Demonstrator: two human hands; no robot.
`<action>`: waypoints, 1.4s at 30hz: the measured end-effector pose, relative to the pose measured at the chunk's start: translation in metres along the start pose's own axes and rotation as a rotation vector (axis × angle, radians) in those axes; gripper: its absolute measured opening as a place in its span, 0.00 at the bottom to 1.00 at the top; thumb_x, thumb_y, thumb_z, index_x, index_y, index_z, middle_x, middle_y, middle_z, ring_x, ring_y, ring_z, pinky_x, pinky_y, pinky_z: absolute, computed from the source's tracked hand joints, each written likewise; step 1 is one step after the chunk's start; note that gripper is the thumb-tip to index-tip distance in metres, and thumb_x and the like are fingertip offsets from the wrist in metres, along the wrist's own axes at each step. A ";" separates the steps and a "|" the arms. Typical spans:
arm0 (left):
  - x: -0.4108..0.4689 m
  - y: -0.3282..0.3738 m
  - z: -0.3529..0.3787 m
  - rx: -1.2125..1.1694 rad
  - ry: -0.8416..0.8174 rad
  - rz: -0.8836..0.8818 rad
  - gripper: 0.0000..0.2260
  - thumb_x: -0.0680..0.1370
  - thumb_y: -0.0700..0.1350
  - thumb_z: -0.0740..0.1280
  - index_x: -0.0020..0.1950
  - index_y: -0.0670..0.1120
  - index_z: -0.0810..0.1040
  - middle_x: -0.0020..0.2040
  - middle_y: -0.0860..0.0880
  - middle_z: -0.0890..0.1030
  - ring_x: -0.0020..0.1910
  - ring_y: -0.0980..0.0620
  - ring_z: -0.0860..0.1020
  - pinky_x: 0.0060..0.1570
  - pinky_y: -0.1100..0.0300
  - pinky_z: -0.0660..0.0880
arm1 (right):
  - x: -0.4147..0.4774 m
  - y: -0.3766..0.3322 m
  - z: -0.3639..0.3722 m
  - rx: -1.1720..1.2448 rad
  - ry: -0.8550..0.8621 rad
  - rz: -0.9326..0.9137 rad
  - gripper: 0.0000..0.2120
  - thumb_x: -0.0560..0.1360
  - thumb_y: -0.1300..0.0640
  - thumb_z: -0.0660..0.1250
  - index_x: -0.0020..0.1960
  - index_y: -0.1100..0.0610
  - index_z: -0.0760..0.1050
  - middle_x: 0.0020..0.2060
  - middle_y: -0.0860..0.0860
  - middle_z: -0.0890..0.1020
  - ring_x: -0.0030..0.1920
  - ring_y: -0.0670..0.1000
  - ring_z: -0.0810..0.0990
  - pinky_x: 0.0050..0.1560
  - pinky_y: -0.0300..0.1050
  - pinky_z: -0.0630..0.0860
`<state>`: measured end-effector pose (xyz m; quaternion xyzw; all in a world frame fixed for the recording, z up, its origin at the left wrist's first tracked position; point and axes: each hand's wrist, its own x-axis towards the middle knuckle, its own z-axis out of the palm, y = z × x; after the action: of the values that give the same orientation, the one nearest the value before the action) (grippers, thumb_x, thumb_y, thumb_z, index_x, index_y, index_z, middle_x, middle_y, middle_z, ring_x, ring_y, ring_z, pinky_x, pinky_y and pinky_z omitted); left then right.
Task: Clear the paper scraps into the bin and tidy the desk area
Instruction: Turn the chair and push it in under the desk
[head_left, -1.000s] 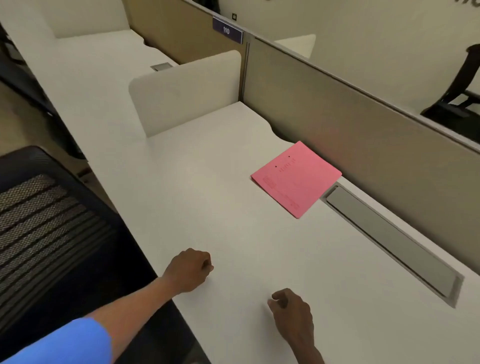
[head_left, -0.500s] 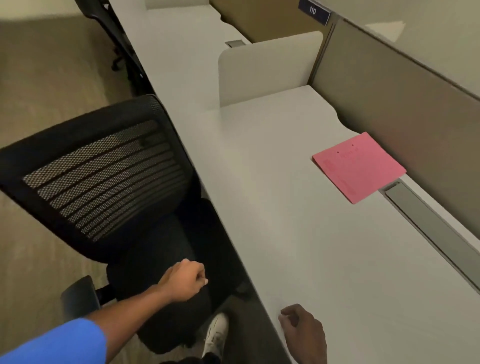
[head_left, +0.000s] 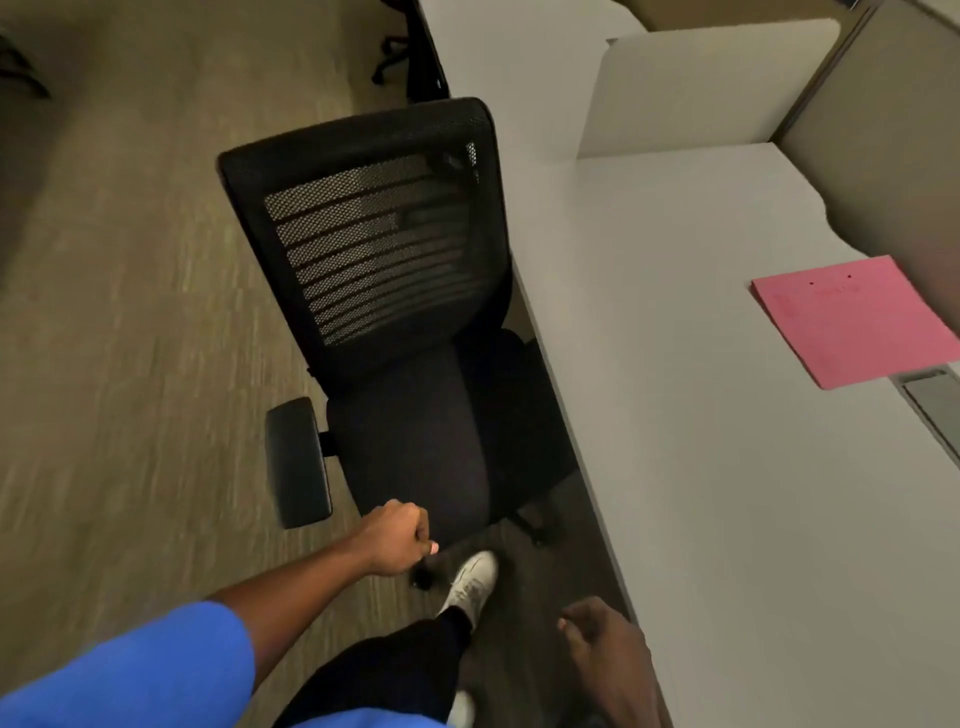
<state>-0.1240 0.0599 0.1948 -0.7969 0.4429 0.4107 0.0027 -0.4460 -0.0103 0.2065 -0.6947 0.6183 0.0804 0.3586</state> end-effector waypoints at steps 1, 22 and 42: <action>-0.011 -0.008 0.006 0.001 0.009 -0.006 0.11 0.78 0.58 0.73 0.48 0.51 0.84 0.45 0.51 0.86 0.46 0.50 0.85 0.51 0.49 0.84 | -0.005 0.003 0.005 -0.002 -0.003 -0.004 0.05 0.72 0.42 0.74 0.46 0.41 0.81 0.42 0.39 0.87 0.47 0.42 0.86 0.53 0.40 0.80; -0.100 -0.191 -0.065 -0.092 0.184 -0.192 0.11 0.80 0.54 0.73 0.51 0.46 0.86 0.50 0.49 0.88 0.51 0.48 0.85 0.53 0.54 0.80 | -0.041 -0.135 0.122 -0.057 -0.212 -0.119 0.08 0.77 0.43 0.72 0.54 0.44 0.81 0.49 0.43 0.87 0.55 0.49 0.85 0.55 0.45 0.81; 0.084 -0.222 -0.395 -0.632 0.395 0.169 0.37 0.74 0.66 0.76 0.74 0.44 0.75 0.66 0.48 0.84 0.64 0.49 0.83 0.67 0.48 0.80 | 0.057 -0.370 0.252 -0.180 -0.053 -0.206 0.42 0.68 0.29 0.71 0.75 0.47 0.62 0.67 0.50 0.76 0.67 0.56 0.77 0.66 0.56 0.76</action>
<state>0.3140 -0.0099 0.3218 -0.7830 0.3507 0.3642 -0.3624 -0.0108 0.0870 0.1383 -0.7815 0.5244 0.1166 0.3172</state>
